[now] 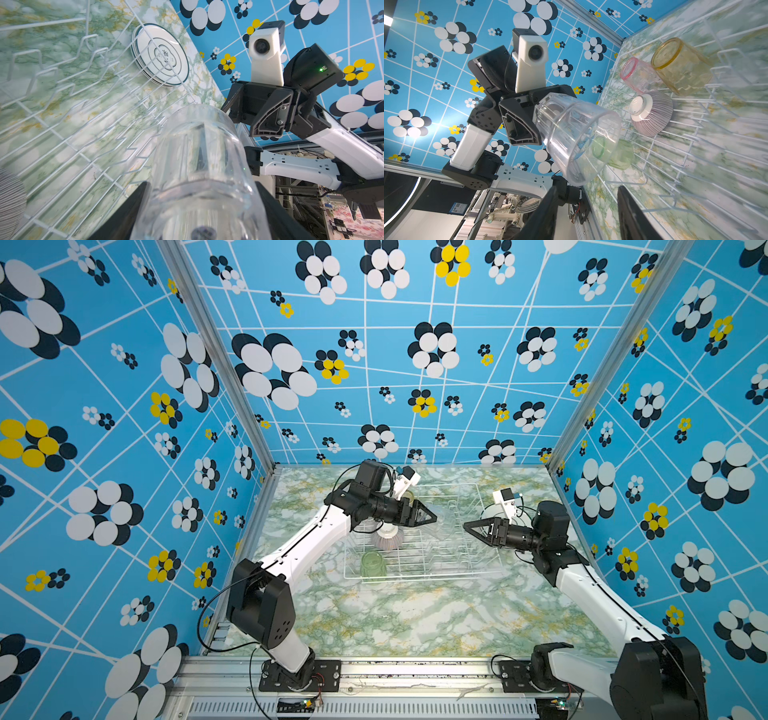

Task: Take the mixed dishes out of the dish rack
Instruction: 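Lift the clear glass with the left gripper while the right gripper reaches toward it, then grasp the clear glass with the right gripper while the left gripper holds it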

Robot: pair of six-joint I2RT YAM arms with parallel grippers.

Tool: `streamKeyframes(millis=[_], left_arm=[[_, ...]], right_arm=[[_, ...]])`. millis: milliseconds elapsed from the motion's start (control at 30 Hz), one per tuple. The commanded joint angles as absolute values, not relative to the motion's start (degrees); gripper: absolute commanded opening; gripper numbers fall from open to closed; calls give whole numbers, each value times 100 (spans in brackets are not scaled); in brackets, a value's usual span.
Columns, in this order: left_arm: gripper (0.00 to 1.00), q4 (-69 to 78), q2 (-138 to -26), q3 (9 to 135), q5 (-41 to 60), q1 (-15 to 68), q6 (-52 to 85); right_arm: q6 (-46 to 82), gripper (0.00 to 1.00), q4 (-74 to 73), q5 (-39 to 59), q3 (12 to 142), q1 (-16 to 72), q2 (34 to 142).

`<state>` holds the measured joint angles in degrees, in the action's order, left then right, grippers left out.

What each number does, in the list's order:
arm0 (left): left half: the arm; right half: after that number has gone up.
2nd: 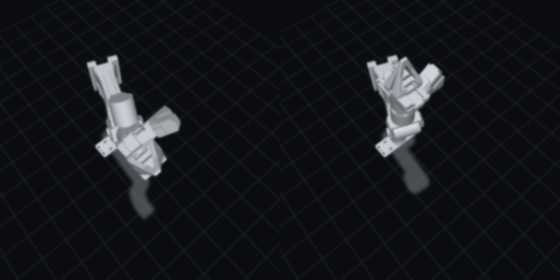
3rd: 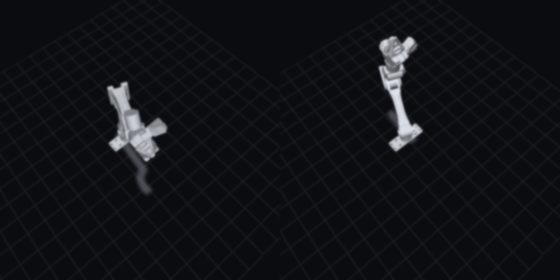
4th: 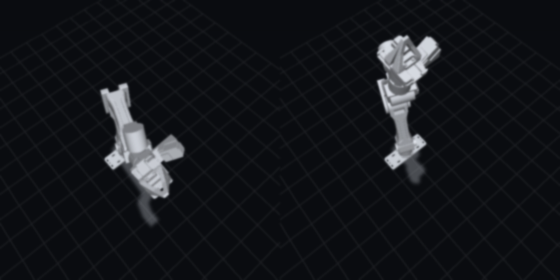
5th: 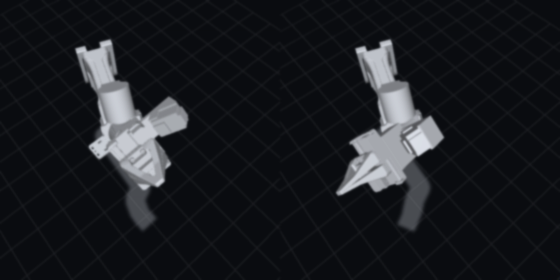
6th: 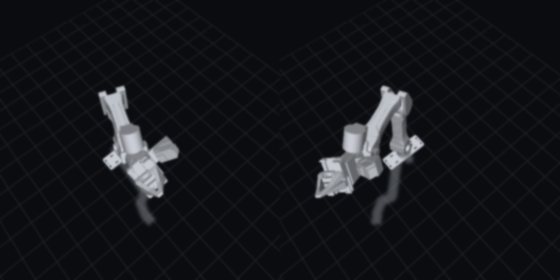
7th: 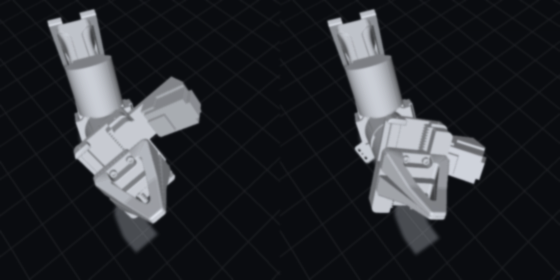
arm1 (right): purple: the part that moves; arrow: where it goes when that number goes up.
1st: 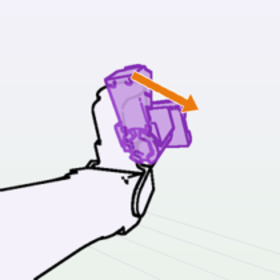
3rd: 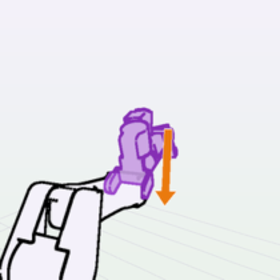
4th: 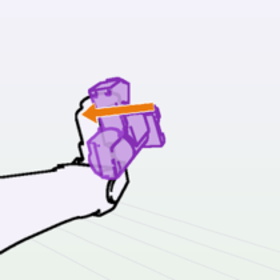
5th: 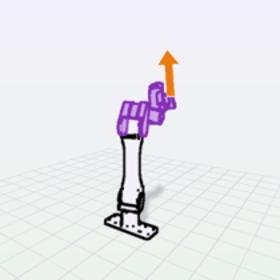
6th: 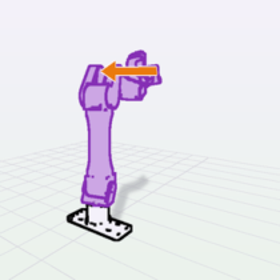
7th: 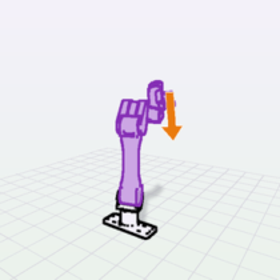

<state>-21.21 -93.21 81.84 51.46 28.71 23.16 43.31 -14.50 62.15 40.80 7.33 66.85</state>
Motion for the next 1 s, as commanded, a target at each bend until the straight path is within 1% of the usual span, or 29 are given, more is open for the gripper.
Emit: streamKeyframes(millis=[0,333,500,967], left_arm=[[41,-1240,-9322,8108,5768,2839,2770],[41,-404,-9505,8042,6021,2843,3285],[41,-259,-9586,8049,6073,2847,3371],[41,1302,-9948,7926,6450,3028,4408]], right_arm=[[4848,46,-2315,6484,4006,842,6599],[5275,43,-2920,6513,4205,985,6476],[5361,42,-3040,6474,4257,993,6376],[5904,26,-3873,6260,4441,1139,6599]])
